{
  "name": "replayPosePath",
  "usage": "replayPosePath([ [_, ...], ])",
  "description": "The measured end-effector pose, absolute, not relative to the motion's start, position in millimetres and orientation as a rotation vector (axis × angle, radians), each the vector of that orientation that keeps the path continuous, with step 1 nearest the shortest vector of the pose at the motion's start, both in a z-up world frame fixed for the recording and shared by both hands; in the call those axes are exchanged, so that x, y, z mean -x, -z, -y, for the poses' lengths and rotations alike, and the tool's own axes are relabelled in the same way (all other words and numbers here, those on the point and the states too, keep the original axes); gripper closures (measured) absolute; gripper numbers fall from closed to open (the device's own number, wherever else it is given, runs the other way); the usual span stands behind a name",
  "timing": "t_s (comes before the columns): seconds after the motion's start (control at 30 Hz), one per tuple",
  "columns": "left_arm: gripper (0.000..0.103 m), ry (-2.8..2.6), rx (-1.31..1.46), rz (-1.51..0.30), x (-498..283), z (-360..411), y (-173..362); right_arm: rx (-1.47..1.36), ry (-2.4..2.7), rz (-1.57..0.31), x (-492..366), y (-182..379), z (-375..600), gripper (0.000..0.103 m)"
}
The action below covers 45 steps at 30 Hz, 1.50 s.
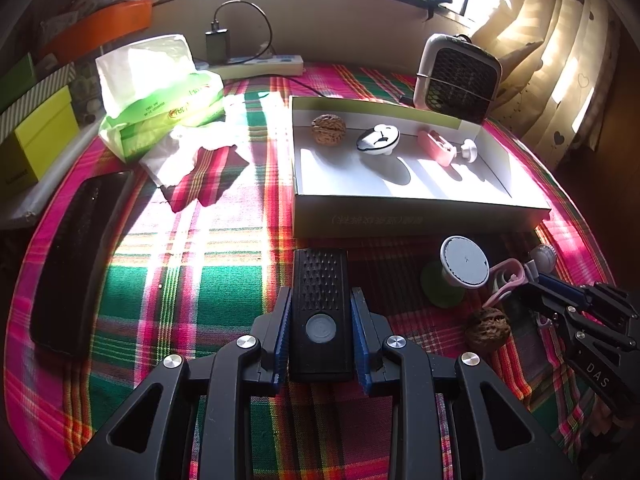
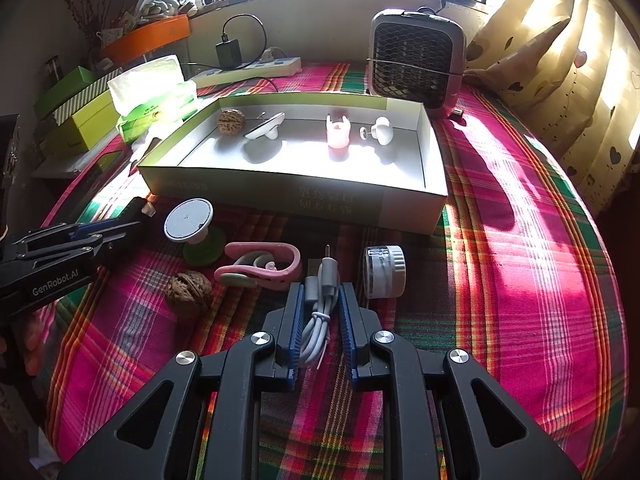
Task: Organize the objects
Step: 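Lift and carry the black remote with the left tool while the right tool carries the cable toward the box, then lower the black remote into the box while the right tool lowers the white cable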
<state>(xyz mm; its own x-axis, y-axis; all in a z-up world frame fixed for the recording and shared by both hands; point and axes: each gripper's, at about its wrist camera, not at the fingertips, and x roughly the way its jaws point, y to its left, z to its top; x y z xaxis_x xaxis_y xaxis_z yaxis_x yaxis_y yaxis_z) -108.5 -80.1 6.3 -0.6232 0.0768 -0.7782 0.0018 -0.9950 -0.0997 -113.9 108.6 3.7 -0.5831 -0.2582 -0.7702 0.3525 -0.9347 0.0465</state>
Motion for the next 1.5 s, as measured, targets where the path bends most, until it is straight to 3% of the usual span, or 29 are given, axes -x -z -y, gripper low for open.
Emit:
replayPosePath([
  [1.5,0.079,-2.783,1.239,0.122,133,71,-56,-1.114,2.555,-0.105,143,-48,-120,0.085],
])
